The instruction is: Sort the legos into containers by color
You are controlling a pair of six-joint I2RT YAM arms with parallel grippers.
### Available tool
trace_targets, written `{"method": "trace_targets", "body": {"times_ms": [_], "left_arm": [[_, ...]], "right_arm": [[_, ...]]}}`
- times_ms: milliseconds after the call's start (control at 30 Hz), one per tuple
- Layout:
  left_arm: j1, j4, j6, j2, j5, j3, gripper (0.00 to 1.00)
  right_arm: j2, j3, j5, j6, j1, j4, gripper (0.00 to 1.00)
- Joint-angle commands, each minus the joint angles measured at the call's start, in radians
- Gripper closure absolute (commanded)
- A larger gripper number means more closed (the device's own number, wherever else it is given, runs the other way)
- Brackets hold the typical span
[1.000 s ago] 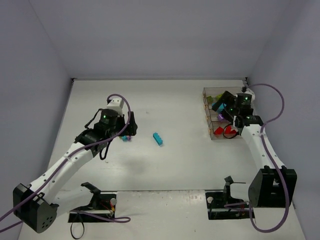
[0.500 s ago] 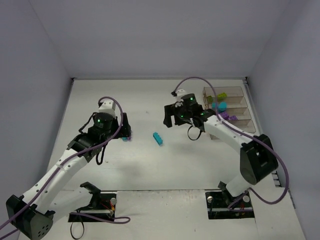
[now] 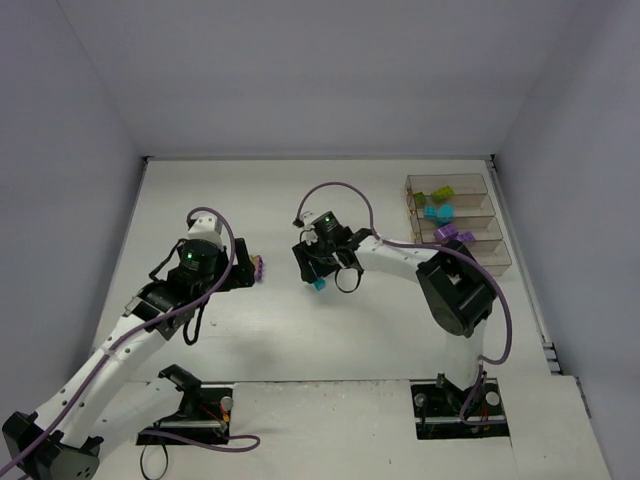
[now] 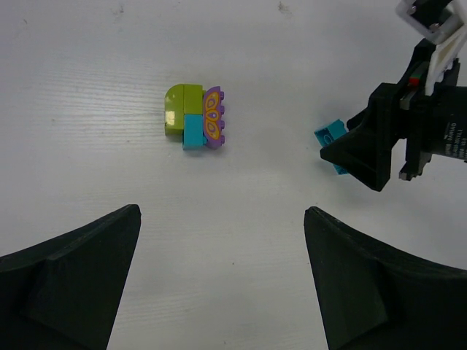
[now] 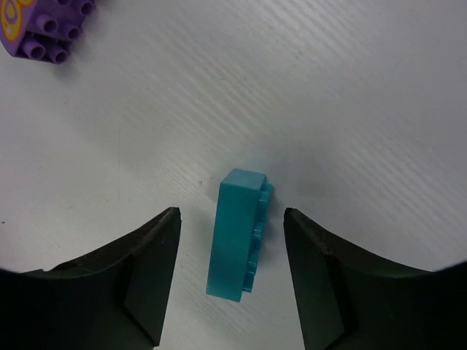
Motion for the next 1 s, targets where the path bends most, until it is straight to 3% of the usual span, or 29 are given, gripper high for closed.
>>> {"method": "trace_targets", "body": {"times_ms": [0,100,200,233,267,433,500,700,967], "left_arm": [[0.005,0.012,-0.022,-0.008,-0.014,0.007,0.13],[0.005,0.011,-0.024,0.0,-0.011,0.007,0.13],[0.005,0.019,-0.024,0.009,-0.006,0.007,0.13],[0.005,0.023,-0.025,0.015,-0.002,0.009,0.13],[0.005,0.025,-0.024,0.018,0.0,0.01,0.13],[0.005,0.048,-0.028,0.044,0.007,0.013,0.13],[0.005,0.051,-0.033,0.058,0.01,0.016,0.13],[0.005,0.063,-0.035,0.079,0.01,0.018,0.13],[0.007,0.081,-0.033,0.122,0.018,0.027,0.13]], "right_arm": [[0.021,0.051,0.058,-0.001,0.021,0.02,0.47],[0.036,0.049,0.103,0.005,0.024,0.014,0.61],[0.026,0.049,0.158,0.017,0.022,0.009,0.83],[0.004,0.049,0.178,0.026,0.022,0.009,0.96],[-0.008,0.049,0.2,0.032,0.021,0.011,1.0],[-0.106,0.068,0.396,0.139,-0.048,0.009,1.0],[-0.161,0.06,0.428,0.207,-0.141,0.008,1.0],[-0.283,0.022,0.454,0.463,-0.453,0.003,1.0],[-0.225,0.049,0.381,0.709,-0.749,-0.041,0.98]]}}
